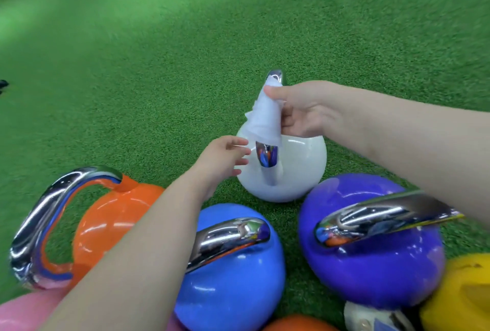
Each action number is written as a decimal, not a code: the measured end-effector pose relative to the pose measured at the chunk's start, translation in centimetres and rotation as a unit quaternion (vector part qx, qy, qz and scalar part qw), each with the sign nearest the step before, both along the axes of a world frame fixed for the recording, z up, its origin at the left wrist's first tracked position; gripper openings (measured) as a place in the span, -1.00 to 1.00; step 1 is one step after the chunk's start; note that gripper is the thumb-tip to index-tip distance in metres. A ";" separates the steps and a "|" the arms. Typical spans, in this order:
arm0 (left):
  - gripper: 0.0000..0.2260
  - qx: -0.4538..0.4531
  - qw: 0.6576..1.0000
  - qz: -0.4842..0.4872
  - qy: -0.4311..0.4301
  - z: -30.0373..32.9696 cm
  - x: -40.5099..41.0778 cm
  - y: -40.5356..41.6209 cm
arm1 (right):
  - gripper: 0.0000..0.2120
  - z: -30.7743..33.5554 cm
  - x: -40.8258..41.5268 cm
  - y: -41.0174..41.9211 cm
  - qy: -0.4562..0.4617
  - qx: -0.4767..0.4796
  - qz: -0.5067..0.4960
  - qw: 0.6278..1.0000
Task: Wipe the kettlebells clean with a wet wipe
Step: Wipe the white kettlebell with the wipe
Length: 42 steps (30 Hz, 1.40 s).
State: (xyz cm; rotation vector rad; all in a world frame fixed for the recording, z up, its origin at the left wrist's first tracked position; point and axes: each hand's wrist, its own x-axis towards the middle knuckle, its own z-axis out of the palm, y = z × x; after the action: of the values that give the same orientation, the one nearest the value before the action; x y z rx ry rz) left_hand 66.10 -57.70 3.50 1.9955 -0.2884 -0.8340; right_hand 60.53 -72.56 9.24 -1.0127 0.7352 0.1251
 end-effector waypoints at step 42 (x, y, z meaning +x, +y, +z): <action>-0.87 -0.131 0.973 0.109 -0.158 1.9 -0.7 -1.2 | -0.67 -1.0 1.9 1.6 0.021 -0.098 -0.080 0.992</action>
State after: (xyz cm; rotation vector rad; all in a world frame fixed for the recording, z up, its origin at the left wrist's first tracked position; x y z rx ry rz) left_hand 65.39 -58.89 5.41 1.8622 -0.3344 -0.3189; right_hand 62.38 -70.93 8.24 -1.1349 0.8764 -0.0656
